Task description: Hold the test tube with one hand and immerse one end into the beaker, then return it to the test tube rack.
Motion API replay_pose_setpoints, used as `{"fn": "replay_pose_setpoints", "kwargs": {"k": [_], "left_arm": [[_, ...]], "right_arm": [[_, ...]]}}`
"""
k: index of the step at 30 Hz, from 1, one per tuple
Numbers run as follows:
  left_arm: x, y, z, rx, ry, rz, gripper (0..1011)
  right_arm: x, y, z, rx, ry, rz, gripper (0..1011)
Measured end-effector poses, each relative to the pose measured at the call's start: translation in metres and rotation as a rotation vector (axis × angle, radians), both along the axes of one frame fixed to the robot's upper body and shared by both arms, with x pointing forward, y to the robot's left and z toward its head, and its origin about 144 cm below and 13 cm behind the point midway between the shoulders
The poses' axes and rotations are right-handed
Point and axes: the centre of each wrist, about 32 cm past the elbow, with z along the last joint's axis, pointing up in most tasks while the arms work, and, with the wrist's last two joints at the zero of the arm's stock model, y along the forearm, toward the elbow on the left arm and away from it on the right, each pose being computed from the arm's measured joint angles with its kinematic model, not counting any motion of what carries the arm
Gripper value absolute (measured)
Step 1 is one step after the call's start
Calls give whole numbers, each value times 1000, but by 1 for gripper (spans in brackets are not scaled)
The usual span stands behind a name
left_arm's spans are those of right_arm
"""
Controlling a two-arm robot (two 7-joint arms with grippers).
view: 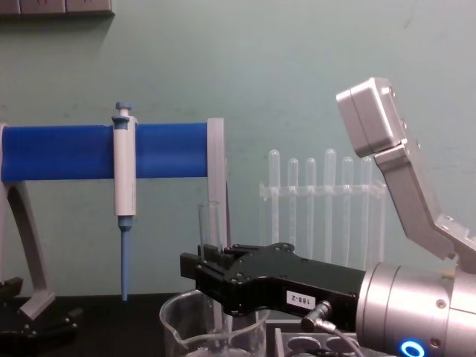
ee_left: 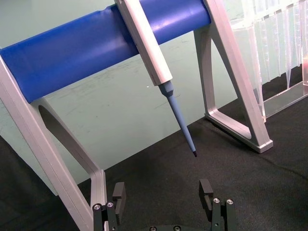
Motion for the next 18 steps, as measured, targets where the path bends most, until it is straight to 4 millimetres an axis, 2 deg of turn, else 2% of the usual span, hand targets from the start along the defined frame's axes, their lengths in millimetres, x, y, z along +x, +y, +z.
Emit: {"fn": "replay_pose_setpoints", "kwargs": {"k": [18], "left_arm": [[0,0,0,0,0,0,1000]], "right_arm": [[0,0,0,3,1,-3,224]]}}
